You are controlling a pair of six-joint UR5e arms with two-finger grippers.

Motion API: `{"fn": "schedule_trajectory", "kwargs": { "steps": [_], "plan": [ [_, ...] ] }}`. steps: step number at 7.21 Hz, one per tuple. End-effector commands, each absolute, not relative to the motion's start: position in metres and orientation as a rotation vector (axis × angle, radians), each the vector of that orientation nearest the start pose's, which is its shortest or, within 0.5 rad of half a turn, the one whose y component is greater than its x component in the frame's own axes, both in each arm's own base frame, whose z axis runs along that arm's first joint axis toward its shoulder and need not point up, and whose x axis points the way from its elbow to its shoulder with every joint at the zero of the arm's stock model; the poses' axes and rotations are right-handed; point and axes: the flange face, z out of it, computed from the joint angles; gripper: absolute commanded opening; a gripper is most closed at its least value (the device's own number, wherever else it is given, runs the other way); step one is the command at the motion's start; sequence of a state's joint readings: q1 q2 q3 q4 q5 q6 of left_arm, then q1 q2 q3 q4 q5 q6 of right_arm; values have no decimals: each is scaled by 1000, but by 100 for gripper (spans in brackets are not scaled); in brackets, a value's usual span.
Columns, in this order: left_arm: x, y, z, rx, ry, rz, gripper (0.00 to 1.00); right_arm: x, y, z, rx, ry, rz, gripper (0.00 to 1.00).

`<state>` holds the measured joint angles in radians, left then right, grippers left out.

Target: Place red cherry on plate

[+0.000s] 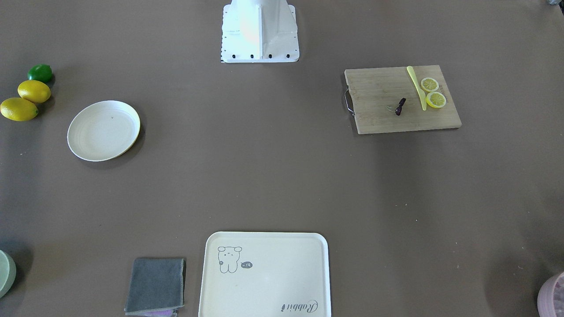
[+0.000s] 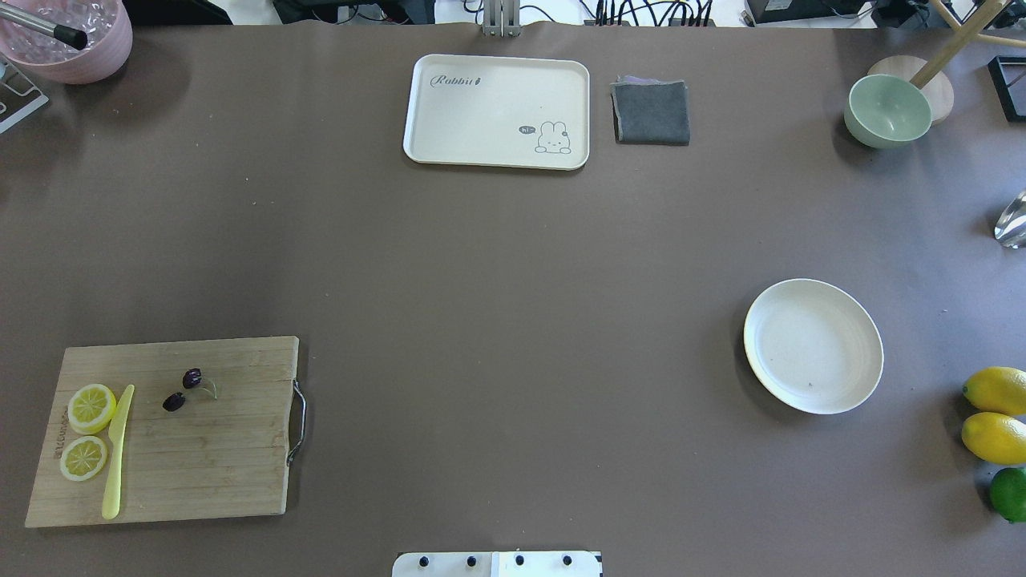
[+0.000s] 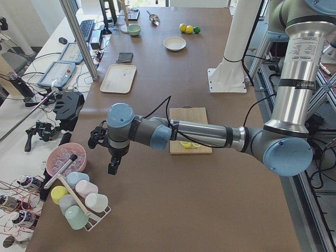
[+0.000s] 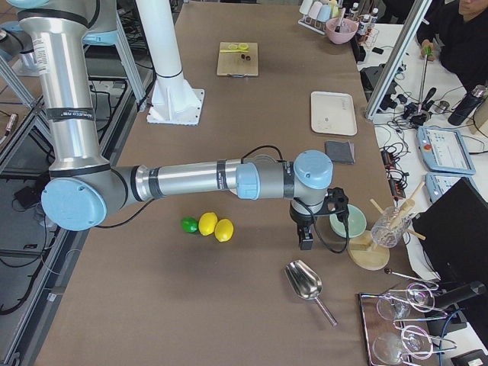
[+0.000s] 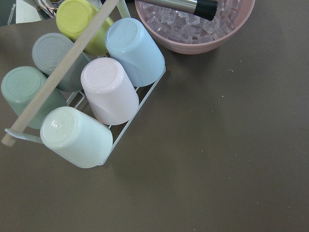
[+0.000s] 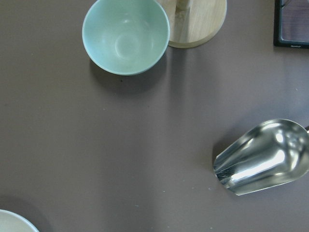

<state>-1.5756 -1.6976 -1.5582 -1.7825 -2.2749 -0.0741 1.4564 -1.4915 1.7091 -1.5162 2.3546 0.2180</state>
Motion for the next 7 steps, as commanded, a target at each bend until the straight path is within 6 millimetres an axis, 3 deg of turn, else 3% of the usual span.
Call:
{"fn": "schedule_trajectory", "kwargs": {
  "steps": [1,3,5,6,7],
  "plan": [
    [-71,-562,579,288,708,39,98,-77,-496,542,194,-900,88,100],
    [-71,-562,578,290,708,40,98,-115,-467,548,207,-950,73,100],
    [-71,-562,579,288,708,39,98,-139,-459,545,182,-964,99,100],
    [-71,-563,578,290,708,40,98,-142,-441,557,217,-962,89,100],
    [-71,-563,578,290,708,40,98,-158,-430,562,196,-958,76,100]
  ]
}}
